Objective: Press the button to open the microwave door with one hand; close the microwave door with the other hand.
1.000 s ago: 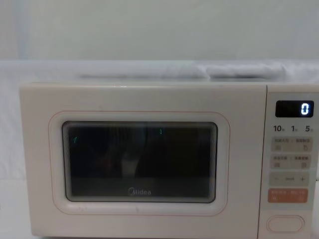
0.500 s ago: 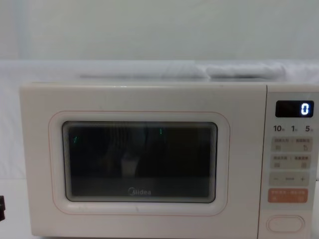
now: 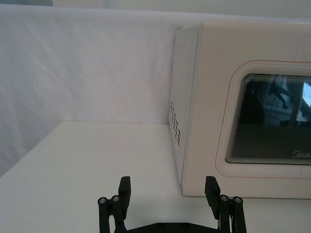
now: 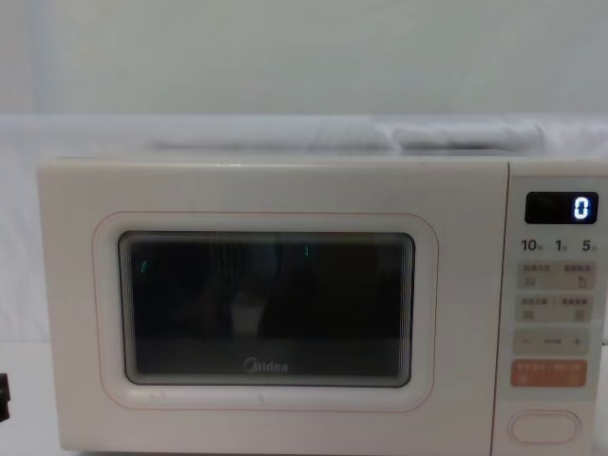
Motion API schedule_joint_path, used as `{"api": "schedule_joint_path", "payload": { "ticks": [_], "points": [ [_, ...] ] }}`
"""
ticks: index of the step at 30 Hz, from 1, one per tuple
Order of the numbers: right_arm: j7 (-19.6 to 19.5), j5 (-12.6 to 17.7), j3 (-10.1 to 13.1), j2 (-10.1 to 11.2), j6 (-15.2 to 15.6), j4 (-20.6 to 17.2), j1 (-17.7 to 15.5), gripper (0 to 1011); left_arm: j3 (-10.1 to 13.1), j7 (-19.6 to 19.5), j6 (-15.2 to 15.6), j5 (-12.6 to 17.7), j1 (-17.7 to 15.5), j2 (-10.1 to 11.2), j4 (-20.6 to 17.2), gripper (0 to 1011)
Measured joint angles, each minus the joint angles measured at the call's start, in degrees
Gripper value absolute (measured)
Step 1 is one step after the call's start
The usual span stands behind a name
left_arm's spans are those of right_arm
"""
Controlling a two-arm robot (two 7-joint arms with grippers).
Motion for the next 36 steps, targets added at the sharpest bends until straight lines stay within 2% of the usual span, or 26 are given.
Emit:
{"api": "schedule_joint_path", "payload": {
  "ticks": [36],
  "points": [
    [0.00, 0.00, 0.00, 0.00, 0.00, 0.00, 0.00, 1002, 0.00, 0.00, 0.00, 0.00, 0.00, 0.00, 0.00, 1001]
  ]
}}
